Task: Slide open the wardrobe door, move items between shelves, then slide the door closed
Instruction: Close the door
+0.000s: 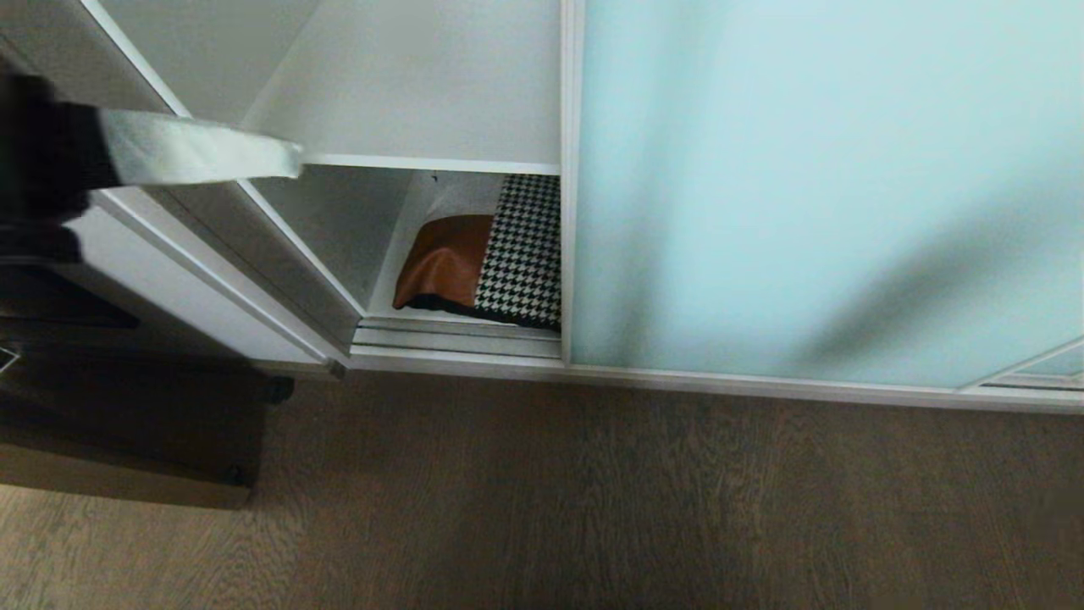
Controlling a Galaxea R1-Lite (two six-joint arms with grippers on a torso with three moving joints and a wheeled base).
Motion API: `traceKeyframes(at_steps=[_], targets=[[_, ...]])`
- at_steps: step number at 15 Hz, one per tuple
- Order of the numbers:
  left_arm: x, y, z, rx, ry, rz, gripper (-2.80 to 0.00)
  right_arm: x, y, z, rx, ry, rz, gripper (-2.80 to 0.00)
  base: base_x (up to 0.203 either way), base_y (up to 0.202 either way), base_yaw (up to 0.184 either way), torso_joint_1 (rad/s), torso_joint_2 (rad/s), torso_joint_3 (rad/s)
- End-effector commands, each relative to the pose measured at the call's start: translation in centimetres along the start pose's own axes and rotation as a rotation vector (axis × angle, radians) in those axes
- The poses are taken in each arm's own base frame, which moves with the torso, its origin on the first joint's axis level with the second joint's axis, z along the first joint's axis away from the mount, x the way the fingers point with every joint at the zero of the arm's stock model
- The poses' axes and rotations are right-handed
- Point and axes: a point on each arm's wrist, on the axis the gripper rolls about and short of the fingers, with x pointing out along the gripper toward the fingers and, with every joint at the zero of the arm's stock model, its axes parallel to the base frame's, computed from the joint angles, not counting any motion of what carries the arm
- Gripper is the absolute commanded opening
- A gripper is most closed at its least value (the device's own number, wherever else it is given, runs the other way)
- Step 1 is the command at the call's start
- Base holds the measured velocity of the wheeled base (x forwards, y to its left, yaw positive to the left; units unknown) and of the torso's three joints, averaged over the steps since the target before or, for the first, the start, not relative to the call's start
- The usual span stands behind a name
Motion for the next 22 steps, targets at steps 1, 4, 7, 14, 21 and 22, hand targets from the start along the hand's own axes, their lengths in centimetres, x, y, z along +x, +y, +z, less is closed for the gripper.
traceKeyframes(at_steps=[1,4,7,14,21,22], targets=[[6.6,0.4,-1.3,-0.072,0.11,-0.146,-2.8,0.0,0.0,0.0,0.0,0.001,0.0,-2.8,0.0,0.0,0.0,0.0,0.0,0.0],[9.1,-1.9,-0.7,-0.123,0.067,-0.282,-2.8,0.0,0.0,0.0,0.0,0.001,0.0,-2.8,0.0,0.0,0.0,0.0,0.0,0.0],[11.1,-2.4,-1.4,-0.141,0.101,-0.311,-2.8,0.0,0.0,0.0,0.0,0.001,0.0,-2.8,0.0,0.0,0.0,0.0,0.0,0.0],[17.6,-1.6,-1.7,-0.2,0.013,-0.05,-2.8,0.0,0.0,0.0,0.0,0.001,0.0,-2.8,0.0,0.0,0.0,0.0,0.0,0.0],[21.1,-2.5,-2.0,-0.185,-0.04,0.102,-2.8,0.0,0.0,0.0,0.0,0.001,0.0,-2.8,0.0,0.0,0.0,0.0,0.0,0.0],[21.4,-2.6,-1.9,-0.181,-0.072,0.131,-2.8,0.0,0.0,0.0,0.0,0.001,0.0,-2.8,0.0,0.0,0.0,0.0,0.0,0.0]])
